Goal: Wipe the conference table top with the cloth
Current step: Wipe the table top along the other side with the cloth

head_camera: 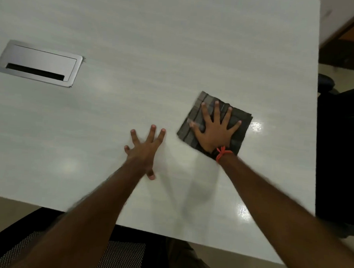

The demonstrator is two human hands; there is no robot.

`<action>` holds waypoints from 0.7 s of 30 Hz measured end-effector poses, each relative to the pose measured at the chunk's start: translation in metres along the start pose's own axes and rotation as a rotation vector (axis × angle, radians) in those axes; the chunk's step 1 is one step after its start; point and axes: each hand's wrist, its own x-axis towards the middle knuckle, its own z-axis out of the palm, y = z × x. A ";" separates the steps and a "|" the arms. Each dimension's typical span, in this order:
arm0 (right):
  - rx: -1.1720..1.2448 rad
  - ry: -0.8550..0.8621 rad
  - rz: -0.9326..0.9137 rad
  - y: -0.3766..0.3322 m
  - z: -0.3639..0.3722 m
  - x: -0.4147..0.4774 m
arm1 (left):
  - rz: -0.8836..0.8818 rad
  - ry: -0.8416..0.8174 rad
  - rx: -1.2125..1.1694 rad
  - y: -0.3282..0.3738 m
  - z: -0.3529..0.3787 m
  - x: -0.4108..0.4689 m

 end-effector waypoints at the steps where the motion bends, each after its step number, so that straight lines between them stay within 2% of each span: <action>1: 0.002 0.015 0.009 -0.004 0.005 -0.015 | 0.002 0.000 0.001 0.000 0.000 0.001; 5: -0.044 -0.003 -0.107 -0.001 0.032 -0.122 | 0.003 -0.002 0.001 -0.004 0.000 0.003; 9: -0.050 -0.048 -0.169 0.019 0.020 -0.087 | 0.012 0.007 -0.010 -0.002 0.000 0.001; 13: 0.006 0.009 0.008 0.028 -0.003 -0.003 | 0.003 0.016 -0.016 -0.003 0.001 0.001; 15: 0.046 0.025 0.102 0.024 -0.003 0.003 | 0.008 0.013 -0.022 -0.003 0.002 0.002; 18: 0.060 0.029 0.165 0.011 0.014 -0.052 | 0.012 0.017 -0.025 -0.003 0.002 0.001; 21: -0.010 -0.044 0.060 0.024 0.028 -0.112 | 0.016 0.023 -0.030 -0.004 0.002 0.001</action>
